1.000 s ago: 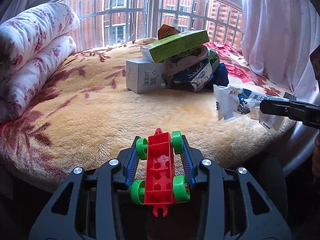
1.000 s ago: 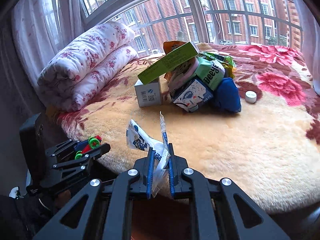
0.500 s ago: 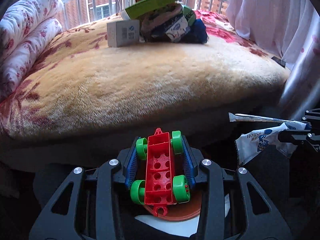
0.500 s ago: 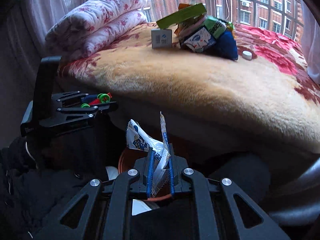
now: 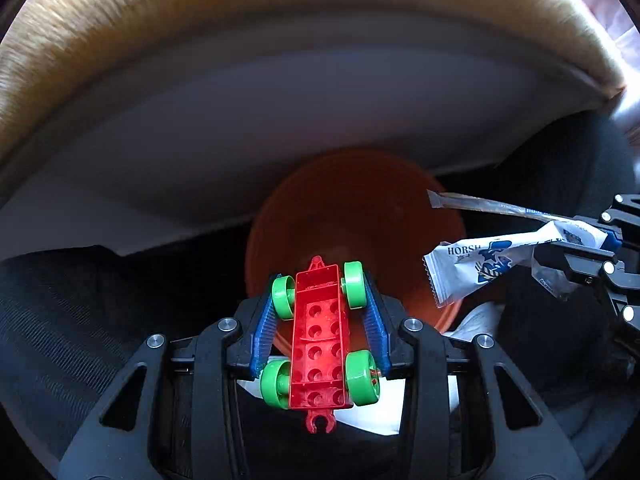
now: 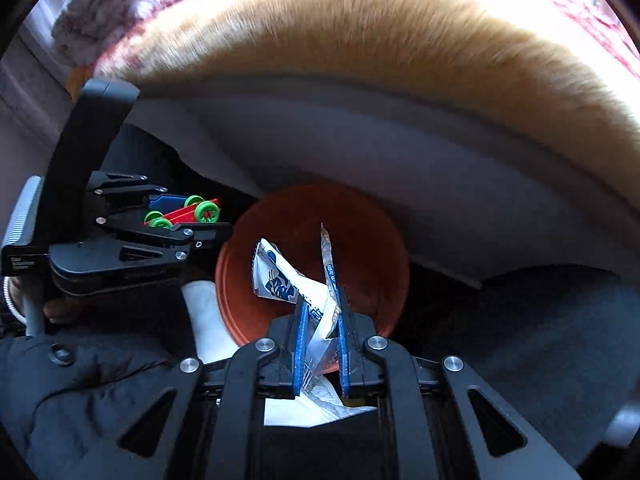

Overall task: Collect trash
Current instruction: 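Carry both items over the orange bucket and open both tools to drop them, then grasp the green box with the right tool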

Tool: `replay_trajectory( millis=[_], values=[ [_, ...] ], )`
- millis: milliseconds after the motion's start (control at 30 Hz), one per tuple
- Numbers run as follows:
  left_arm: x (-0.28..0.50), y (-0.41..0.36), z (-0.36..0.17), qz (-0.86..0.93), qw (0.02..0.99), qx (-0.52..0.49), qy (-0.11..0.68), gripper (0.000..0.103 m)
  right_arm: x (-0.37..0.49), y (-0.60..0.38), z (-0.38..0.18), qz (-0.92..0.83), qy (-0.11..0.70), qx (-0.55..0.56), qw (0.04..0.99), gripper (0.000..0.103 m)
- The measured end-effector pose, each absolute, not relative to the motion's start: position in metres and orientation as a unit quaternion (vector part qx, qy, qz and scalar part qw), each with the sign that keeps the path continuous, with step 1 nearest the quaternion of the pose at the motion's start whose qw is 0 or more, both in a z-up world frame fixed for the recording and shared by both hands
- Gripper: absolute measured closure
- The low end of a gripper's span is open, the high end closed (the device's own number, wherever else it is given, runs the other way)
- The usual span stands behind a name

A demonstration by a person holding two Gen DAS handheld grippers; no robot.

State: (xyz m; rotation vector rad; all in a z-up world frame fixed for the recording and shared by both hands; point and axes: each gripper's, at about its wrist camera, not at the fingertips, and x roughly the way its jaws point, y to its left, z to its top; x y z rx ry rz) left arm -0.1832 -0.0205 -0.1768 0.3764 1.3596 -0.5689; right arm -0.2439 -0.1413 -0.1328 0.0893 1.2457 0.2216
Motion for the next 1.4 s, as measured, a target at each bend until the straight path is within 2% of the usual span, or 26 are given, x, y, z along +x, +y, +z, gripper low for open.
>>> replay_trajectory(
  millis=[467,567,600,633,667,700,967,1233,1400],
  values=[
    [-0.165,-0.047,-0.254,-0.236,0.673,0.239,0.660,0.065,-0.206,-0.131,-0.192,0.086,0.640,0.032,0.763,0.090],
    [-0.168,-0.052,-0.258,-0.238,0.668,0.243,0.662,0.064,-0.198,-0.128,-0.200,0.086,0.644,0.032,0.759,0.084],
    [-0.168,-0.054,-0.258,-0.237,0.666,0.245,0.664,0.061,-0.201,-0.127,-0.203,0.084,0.643,0.029,0.761,0.079],
    [-0.167,-0.054,-0.255,-0.237,0.662,0.247,0.667,0.051,-0.202,-0.127,-0.205,0.083,0.643,0.027,0.761,0.074],
    [-0.167,-0.053,-0.257,-0.237,0.660,0.248,0.668,0.045,-0.201,-0.127,-0.205,0.081,0.643,0.025,0.761,0.064],
    [-0.167,-0.054,-0.257,-0.236,0.660,0.251,0.668,0.037,-0.201,-0.127,-0.206,0.080,0.643,0.025,0.761,0.062],
    [-0.166,-0.047,-0.262,-0.238,0.656,0.247,0.672,0.035,-0.207,-0.136,-0.214,0.074,0.646,0.031,0.759,0.062],
    [-0.157,-0.031,-0.253,-0.249,0.656,0.222,0.678,0.034,-0.221,-0.155,-0.193,0.066,0.635,0.046,0.768,0.061],
    [-0.164,-0.026,-0.221,-0.283,0.662,0.206,0.663,0.034,-0.235,-0.164,-0.158,0.080,0.610,0.054,0.787,0.059]
  ],
)
